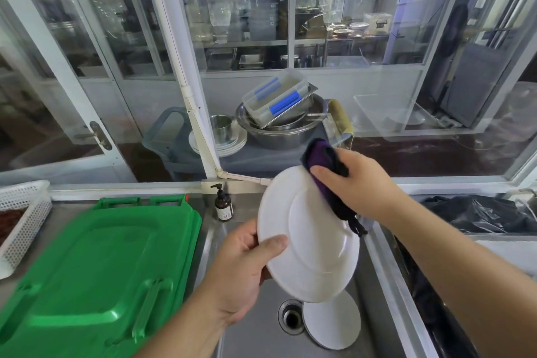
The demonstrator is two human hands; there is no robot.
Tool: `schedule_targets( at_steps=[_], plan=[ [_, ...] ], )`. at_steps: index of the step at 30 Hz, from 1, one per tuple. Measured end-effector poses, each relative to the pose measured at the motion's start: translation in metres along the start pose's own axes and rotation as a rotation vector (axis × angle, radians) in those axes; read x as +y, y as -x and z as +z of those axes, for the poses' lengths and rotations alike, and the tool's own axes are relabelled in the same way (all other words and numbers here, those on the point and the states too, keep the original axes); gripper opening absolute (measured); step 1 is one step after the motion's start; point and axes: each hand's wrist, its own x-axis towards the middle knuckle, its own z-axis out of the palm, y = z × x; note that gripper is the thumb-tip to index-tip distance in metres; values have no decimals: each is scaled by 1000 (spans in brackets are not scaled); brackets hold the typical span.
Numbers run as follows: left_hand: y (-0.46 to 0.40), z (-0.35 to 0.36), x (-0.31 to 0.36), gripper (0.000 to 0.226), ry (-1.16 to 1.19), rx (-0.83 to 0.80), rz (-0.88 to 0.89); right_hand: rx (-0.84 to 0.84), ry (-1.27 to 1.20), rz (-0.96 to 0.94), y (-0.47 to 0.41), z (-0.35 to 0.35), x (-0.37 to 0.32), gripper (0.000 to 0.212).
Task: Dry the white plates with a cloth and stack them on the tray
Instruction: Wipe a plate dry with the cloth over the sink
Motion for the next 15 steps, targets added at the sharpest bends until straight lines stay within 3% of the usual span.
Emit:
schedule_targets(
  at_steps=[3, 11, 15],
  plan=[
    [1, 1, 2, 28, 39, 0, 18, -17, -235, 168, 4, -1, 16, 9],
    [-6, 8, 2, 41, 99, 125, 67, 67, -857, 602, 31, 28, 31, 15],
    [-7, 6, 4, 43, 177, 137, 72, 81, -1037, 620, 42, 29, 35, 14]
  ],
)
